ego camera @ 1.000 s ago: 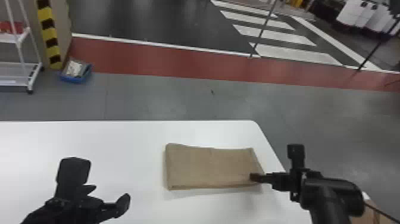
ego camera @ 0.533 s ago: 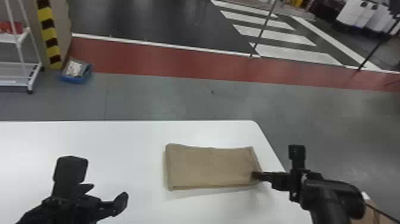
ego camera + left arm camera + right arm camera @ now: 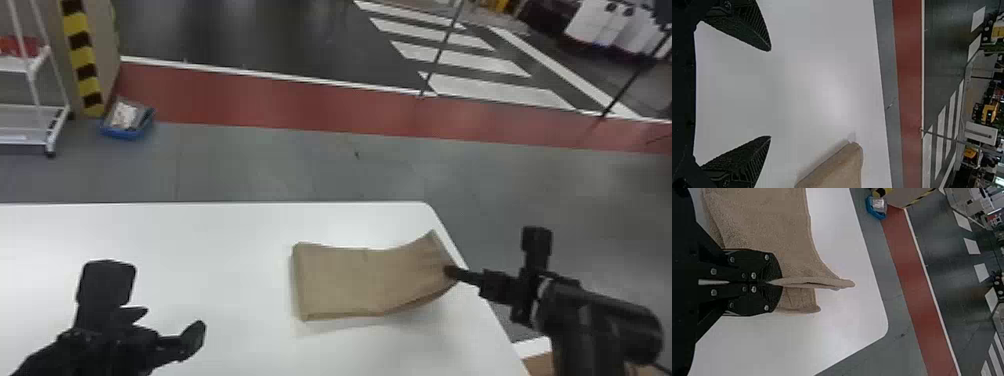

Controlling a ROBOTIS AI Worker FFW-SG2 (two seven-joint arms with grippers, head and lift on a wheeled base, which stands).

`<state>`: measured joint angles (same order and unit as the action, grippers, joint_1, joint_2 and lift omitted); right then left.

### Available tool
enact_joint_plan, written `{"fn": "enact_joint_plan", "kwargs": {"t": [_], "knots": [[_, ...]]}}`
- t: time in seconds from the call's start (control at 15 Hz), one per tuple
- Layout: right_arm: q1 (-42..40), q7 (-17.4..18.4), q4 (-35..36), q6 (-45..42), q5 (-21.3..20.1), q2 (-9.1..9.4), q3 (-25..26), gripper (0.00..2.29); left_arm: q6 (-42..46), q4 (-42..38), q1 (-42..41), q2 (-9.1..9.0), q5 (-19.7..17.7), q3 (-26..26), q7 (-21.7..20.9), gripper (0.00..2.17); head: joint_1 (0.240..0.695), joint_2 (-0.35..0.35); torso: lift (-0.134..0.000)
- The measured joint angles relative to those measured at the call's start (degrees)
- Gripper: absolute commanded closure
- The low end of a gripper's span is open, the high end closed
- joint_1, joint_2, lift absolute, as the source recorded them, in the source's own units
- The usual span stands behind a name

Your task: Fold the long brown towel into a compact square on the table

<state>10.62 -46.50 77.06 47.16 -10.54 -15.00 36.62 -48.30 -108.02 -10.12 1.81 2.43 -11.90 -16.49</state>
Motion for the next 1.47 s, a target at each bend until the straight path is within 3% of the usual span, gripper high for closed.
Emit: {"fn": "enact_joint_plan", "kwargs": {"t": [0.27,0.4,0.53,1.13,1.47], "knots": [[1.1,-0.4,12.6,13.3,0.0,3.38,-5.3,1.77,0.0,-0.2,-0.1,0.04,-0.1,0.8,-0.5,0.09,0.695,-0.350,0.000],[0.4,-0.3,15.9,14.0,-1.6,5.51,-10.2,1.77,0.0,-0.3,-0.2,0.04,-0.1,1.6,-0.8,0.10,0.695,-0.350,0.000],[0.6,0.1,15.0,11.9,-3.0,6.51,-11.9,1.77,0.0,-0.6,-0.5,0.04,-0.3,2.4,-1.0,0.10,0.695,-0.332,0.000],[-0.2,-1.0,12.7,7.5,-2.2,6.17,-7.3,1.77,0.0,-0.3,0.5,-0.05,0.0,2.4,-1.1,0.12,0.695,-0.350,0.000],[-4.8,-3.2,8.6,-2.4,-2.6,4.11,-1.3,1.77,0.0,0.3,1.0,-0.05,0.1,1.7,-1.1,0.14,0.695,-0.350,0.000]]}}
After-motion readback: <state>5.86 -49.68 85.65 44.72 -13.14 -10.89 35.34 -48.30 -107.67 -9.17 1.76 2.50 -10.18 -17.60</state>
